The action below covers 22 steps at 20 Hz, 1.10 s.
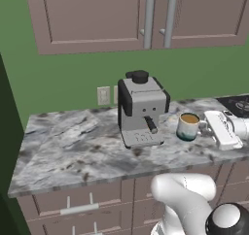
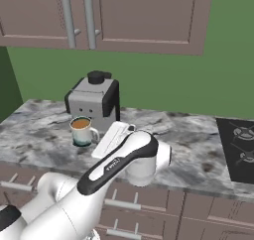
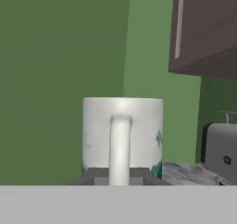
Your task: Pick up the brewed coffee from the coffee machine and place it next to the breakfast plate on the dining counter.
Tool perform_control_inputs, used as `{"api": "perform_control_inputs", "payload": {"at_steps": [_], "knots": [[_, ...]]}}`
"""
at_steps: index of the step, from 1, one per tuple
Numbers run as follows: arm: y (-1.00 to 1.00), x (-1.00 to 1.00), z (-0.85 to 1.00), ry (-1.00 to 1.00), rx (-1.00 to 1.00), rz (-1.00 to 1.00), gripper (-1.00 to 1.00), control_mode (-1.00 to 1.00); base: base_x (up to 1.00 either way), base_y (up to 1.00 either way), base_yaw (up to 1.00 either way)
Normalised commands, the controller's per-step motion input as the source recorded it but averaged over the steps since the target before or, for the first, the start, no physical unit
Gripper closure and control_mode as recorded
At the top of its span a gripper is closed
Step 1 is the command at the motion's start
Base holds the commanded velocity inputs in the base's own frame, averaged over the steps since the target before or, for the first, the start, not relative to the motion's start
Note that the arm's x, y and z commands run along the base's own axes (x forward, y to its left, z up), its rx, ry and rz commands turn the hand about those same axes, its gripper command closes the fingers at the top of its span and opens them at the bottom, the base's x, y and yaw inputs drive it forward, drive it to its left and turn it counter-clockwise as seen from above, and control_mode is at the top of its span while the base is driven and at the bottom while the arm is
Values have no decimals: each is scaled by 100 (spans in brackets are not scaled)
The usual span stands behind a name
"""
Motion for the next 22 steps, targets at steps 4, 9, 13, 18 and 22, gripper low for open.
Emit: {"api": "perform_control_inputs", "payload": {"at_steps": [4, 9, 13, 18, 22], "knots": [[4, 4, 0, -1, -1, 0, 100, -100, 0, 0, 0], [0, 3, 0, 0, 0, 0, 100, 100, -27, 3, 12], [0, 0, 0, 0, 0, 0, 100, 100, -77, 22, 57], [0, 0, 0, 0, 0, 0, 100, 100, -26, 15, 93], [0, 0, 0, 0, 0, 0, 100, 100, -25, 2, 98]]}}
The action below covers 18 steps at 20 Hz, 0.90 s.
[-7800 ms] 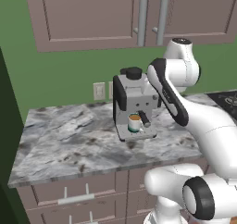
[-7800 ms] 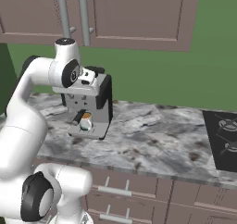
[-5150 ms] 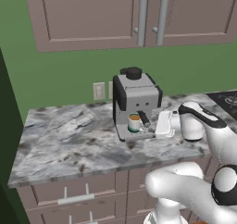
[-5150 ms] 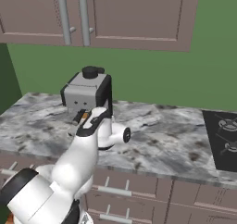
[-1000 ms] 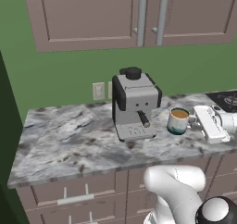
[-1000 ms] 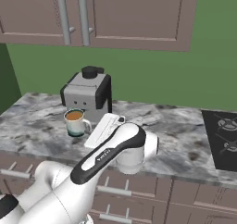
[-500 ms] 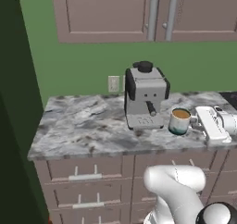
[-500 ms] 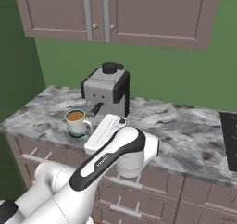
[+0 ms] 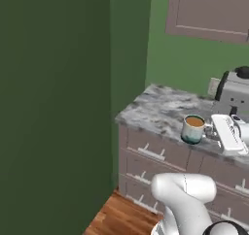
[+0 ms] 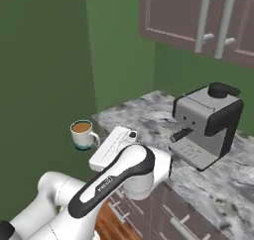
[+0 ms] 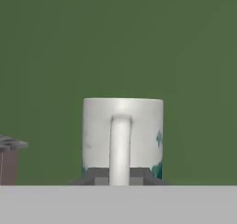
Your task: Pick up the brewed coffee from the coffee machine and place it next to the breakfast plate on the dining counter.
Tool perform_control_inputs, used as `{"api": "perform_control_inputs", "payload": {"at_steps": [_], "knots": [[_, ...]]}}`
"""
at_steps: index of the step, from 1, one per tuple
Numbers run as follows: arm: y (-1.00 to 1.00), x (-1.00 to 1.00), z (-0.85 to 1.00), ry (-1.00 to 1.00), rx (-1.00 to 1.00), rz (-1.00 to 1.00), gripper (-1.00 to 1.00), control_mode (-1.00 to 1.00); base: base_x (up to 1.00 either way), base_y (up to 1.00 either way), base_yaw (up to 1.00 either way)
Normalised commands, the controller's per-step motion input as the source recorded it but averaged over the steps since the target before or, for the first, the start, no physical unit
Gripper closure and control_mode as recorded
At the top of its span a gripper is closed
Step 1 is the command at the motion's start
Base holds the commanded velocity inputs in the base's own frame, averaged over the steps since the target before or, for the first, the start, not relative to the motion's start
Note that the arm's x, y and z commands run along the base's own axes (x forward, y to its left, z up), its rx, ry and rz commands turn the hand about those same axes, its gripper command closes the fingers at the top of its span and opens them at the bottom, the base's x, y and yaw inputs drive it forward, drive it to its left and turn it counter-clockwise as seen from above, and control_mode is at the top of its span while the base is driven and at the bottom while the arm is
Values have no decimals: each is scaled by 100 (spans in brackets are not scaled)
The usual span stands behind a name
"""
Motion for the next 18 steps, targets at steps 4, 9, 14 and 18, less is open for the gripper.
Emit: {"api": "perform_control_inputs", "payload": {"at_steps": [4, 9, 14, 18], "knots": [[0, 0, 0, 0, 0, 0, 100, 100, -53, -10, 94], [0, 0, 0, 0, 0, 0, 100, 100, -64, -40, 95], [0, 0, 0, 0, 0, 0, 100, 100, -85, -51, 87], [0, 0, 0, 0, 0, 0, 100, 100, -71, -30, 87]]}}
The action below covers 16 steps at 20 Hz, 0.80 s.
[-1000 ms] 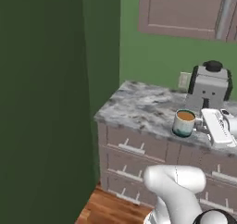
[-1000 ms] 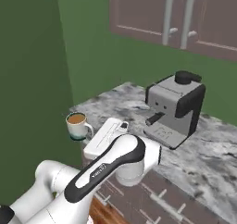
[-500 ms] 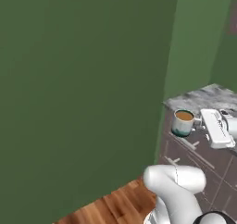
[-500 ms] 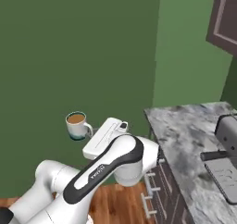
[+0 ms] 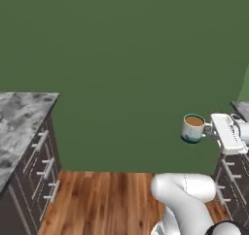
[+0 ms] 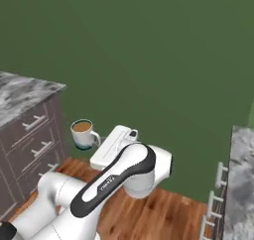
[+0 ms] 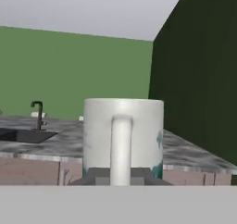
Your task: Pick up the brewed coffee from the coffee machine and place it next to the breakfast plate on the dining counter.
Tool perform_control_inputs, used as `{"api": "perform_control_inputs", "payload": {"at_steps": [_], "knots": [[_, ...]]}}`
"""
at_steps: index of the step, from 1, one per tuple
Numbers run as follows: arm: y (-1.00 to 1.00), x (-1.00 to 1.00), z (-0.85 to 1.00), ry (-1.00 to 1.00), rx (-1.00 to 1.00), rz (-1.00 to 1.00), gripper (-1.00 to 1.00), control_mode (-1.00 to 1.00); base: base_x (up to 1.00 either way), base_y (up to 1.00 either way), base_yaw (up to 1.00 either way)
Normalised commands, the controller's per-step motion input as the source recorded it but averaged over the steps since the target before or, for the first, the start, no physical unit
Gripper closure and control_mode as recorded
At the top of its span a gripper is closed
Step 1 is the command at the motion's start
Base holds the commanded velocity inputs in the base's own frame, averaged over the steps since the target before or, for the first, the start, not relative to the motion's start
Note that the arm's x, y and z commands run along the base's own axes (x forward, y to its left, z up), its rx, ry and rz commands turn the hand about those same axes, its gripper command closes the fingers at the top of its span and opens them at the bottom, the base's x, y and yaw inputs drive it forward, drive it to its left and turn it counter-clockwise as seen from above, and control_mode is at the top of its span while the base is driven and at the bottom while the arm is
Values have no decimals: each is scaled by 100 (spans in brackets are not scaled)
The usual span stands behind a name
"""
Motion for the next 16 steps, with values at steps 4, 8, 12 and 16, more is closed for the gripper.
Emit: {"api": "perform_control_inputs", "payload": {"at_steps": [4, 8, 12, 16], "knots": [[0, 0, 0, 0, 0, 0, 100, 100, -15, -6, 95], [0, 0, 0, 0, 0, 0, 100, 100, 0, 7, 96], [0, 0, 0, 0, 0, 0, 100, 100, 0, 59, 79], [0, 0, 0, 0, 0, 0, 100, 100, -2, 100, 59]]}}
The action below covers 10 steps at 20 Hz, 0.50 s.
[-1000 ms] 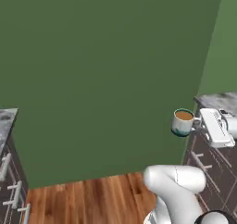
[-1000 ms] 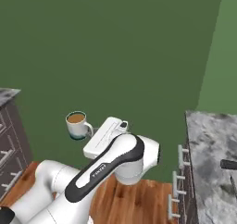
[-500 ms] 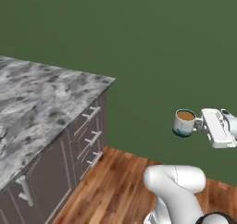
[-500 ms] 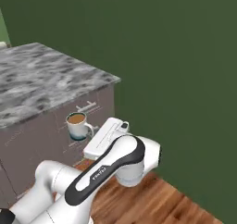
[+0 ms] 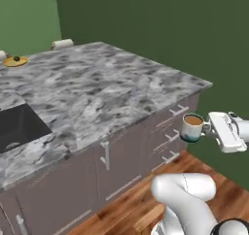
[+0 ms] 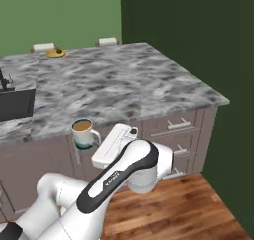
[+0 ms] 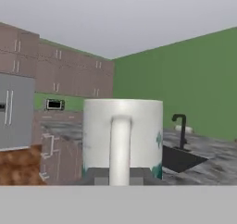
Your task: Pick up the brewed coffee from the coffee machine and place it next to the breakfast plate on the dining counter.
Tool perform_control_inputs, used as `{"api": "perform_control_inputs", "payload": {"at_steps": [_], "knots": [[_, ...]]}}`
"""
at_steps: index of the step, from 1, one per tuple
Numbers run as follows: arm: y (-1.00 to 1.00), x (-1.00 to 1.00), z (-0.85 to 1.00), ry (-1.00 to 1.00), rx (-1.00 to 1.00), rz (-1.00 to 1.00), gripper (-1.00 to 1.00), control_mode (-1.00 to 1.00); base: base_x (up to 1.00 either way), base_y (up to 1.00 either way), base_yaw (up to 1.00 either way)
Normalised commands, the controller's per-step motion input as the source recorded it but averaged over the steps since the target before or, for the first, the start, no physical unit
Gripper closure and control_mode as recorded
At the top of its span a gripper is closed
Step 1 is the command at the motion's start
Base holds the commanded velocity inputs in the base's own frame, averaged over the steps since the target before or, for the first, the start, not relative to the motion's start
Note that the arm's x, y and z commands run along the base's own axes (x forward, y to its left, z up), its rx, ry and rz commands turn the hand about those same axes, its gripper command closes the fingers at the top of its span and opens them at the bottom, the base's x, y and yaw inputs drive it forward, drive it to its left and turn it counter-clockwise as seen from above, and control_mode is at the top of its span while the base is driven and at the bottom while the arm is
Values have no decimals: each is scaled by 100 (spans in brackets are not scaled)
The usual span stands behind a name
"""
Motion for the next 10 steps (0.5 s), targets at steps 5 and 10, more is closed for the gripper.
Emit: {"api": "perform_control_inputs", "payload": {"at_steps": [5, 10], "knots": [[0, 0, 0, 0, 0, 0, 100, 100, 0, 100, 41], [0, 0, 0, 0, 0, 0, 100, 100, -12, 100, 40]]}}
